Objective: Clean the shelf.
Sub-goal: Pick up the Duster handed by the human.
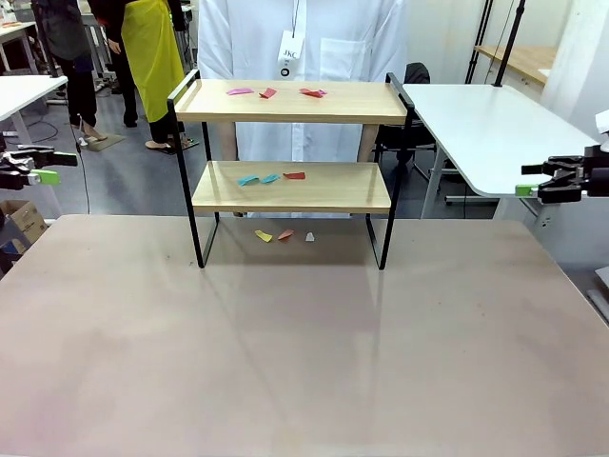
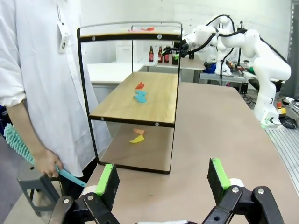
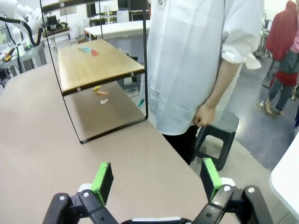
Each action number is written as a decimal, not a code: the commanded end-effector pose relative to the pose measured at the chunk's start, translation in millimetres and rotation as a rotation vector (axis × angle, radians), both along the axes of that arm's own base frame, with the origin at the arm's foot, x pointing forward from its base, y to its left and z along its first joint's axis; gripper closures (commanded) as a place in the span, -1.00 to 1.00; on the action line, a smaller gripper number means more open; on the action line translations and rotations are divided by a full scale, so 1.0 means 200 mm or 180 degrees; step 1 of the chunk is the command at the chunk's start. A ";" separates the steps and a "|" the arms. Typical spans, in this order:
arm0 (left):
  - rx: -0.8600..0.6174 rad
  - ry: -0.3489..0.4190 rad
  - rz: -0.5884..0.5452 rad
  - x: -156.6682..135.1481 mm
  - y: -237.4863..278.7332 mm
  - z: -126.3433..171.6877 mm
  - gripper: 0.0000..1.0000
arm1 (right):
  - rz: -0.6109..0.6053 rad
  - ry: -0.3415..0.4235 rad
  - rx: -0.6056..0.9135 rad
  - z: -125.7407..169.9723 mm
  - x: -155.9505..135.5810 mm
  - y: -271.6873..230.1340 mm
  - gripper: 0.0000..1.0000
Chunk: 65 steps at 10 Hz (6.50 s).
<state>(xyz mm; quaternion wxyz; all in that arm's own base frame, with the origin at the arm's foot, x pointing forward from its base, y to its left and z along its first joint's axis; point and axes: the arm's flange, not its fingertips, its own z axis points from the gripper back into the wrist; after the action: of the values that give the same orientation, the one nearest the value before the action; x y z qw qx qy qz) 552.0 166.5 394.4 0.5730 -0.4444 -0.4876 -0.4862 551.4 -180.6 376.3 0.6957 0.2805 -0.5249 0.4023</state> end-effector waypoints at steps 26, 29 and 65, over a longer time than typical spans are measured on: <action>-0.0135 -0.0099 -0.0037 -0.03 0.02 0.07 -1.00 | 0.0016 -0.0109 0.0067 0.05 0.00 0.00 -1.00; -0.0135 -0.0099 -0.0037 -0.03 0.02 0.07 -1.00 | 0.0016 -0.0109 0.0067 0.05 0.00 0.00 -1.00; 0.2615 0.1622 0.3712 -0.20 -1.27 0.85 -1.00 | 0.0016 -0.0109 0.0067 0.05 0.00 0.00 -1.00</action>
<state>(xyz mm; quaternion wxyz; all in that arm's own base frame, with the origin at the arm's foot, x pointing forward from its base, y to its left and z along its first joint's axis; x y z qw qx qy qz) 511.3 -86.1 566.8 0.9511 0.0276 -0.2724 -0.1428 549.9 -181.8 382.2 0.6802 0.2838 -0.5428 0.4027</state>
